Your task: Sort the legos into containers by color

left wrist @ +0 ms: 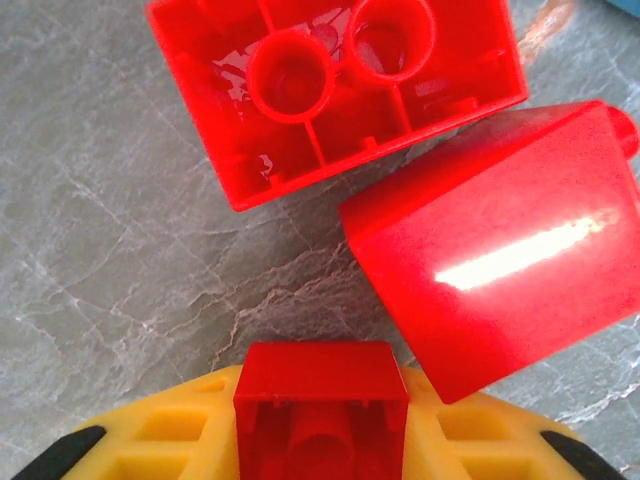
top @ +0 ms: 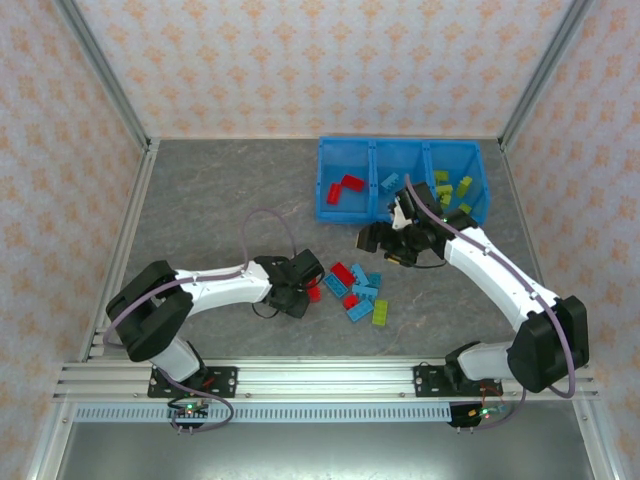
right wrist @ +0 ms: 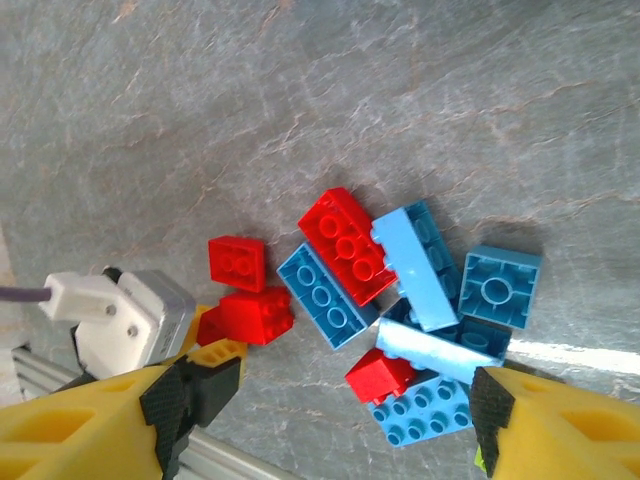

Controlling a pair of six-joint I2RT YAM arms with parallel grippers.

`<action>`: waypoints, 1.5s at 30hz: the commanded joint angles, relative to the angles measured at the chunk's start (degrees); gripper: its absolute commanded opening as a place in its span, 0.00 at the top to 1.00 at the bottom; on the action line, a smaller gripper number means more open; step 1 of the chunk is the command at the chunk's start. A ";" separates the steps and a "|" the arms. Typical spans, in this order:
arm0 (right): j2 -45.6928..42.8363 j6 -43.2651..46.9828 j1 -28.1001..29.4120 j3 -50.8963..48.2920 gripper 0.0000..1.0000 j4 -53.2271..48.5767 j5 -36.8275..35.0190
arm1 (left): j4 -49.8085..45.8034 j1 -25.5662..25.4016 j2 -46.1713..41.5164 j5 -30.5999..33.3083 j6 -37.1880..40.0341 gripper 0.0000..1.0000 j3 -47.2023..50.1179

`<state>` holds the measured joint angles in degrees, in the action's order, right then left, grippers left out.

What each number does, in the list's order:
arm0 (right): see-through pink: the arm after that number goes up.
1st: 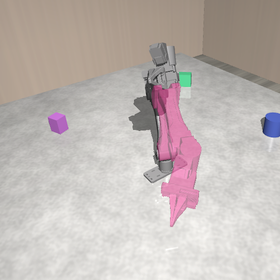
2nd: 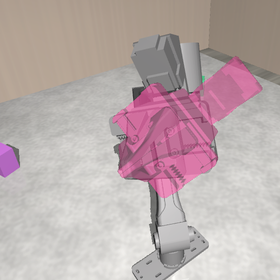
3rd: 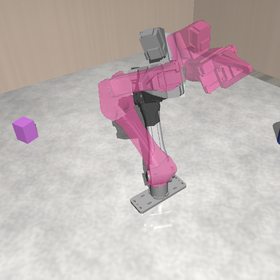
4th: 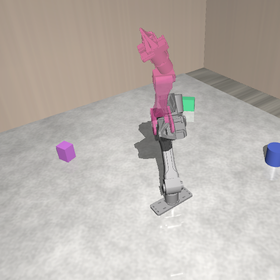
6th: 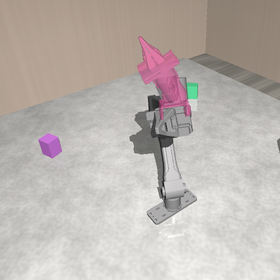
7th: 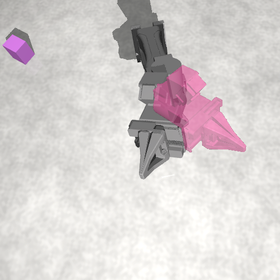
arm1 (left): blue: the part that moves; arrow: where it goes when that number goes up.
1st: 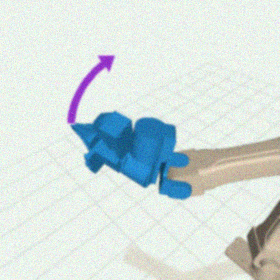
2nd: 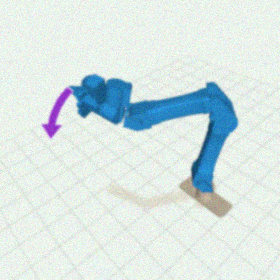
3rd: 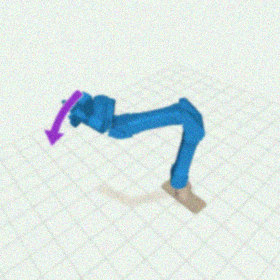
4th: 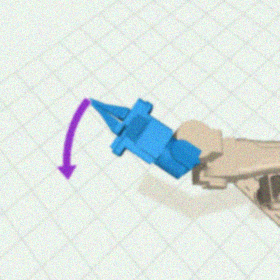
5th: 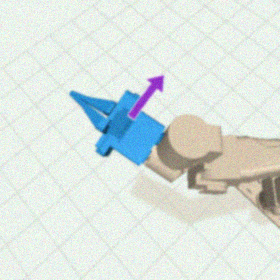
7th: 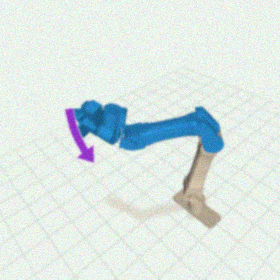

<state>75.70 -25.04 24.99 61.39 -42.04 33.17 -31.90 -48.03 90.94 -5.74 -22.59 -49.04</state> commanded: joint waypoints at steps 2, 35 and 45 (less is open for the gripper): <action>-0.35 1.40 0.10 -0.08 0.22 -0.58 3.85 | -0.70 -0.60 -2.26 1.00 0.11 0.71 -1.13; -16.28 -5.44 0.04 -2.80 0.20 0.93 -17.52 | -6.22 8.98 34.61 15.67 21.56 0.45 -73.47; -10.51 -2.89 2.84 -5.40 0.26 3.26 -17.74 | 6.39 3.68 -5.52 10.82 19.21 0.49 -35.32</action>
<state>62.33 -29.50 26.17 56.77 -40.60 16.93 -30.81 -42.04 95.98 6.11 -3.09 -92.03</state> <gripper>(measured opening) 0.750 0.517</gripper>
